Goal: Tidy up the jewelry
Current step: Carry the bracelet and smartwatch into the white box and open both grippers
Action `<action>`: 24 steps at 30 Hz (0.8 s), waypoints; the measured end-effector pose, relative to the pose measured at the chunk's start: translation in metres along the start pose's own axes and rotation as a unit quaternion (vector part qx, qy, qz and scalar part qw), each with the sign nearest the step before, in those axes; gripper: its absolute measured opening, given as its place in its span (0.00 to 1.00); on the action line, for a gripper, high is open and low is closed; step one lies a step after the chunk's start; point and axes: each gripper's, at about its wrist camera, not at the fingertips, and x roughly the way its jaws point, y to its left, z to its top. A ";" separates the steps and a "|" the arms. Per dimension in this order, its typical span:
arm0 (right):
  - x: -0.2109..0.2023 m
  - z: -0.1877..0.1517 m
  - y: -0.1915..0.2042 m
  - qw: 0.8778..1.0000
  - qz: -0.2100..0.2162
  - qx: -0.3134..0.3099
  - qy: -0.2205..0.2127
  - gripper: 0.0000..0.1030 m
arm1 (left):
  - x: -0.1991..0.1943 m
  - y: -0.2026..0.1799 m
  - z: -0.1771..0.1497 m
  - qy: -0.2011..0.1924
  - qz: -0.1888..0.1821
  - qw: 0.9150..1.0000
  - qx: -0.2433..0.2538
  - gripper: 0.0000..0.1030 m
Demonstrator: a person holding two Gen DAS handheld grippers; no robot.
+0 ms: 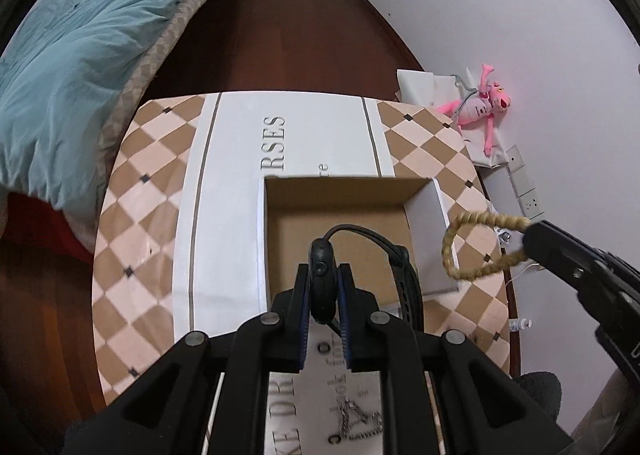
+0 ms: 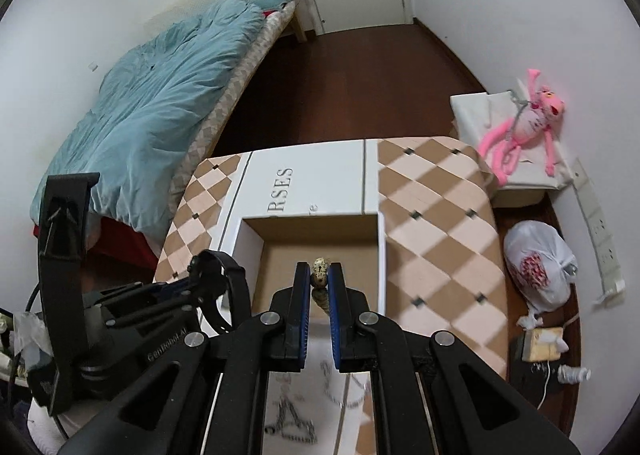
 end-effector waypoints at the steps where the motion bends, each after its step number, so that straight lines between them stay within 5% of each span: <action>1: 0.008 0.006 -0.001 1.000 0.004 0.000 0.006 0.09 | 0.004 0.001 0.005 0.004 -0.002 1.000 -0.001 0.10; 9: 0.066 0.033 -0.011 0.997 0.041 0.015 0.070 0.09 | 0.039 0.021 0.038 0.049 -0.001 0.998 -0.037 0.18; 10: 0.071 0.034 -0.012 0.996 0.047 0.017 0.079 0.09 | 0.039 0.021 0.040 0.047 0.002 0.998 -0.038 0.30; 13: 0.087 0.036 -0.018 0.991 0.066 0.030 0.113 0.09 | 0.036 0.024 0.044 0.038 0.005 0.998 -0.045 0.95; 16: 0.095 0.034 -0.024 0.990 0.055 0.030 0.123 0.11 | 0.031 0.027 0.046 0.028 0.014 0.998 -0.046 0.96; 17: 0.095 0.033 -0.027 0.990 0.050 0.036 0.123 0.19 | 0.030 0.027 0.046 0.025 0.018 0.998 -0.046 0.96; 20: 0.094 0.027 -0.036 0.992 0.022 0.043 0.119 0.67 | 0.026 0.032 0.043 0.009 0.041 0.998 -0.047 0.96; 24: 0.096 0.012 -0.039 0.991 -0.064 0.019 0.116 0.86 | 0.026 0.036 0.029 -0.008 0.078 0.996 -0.044 0.97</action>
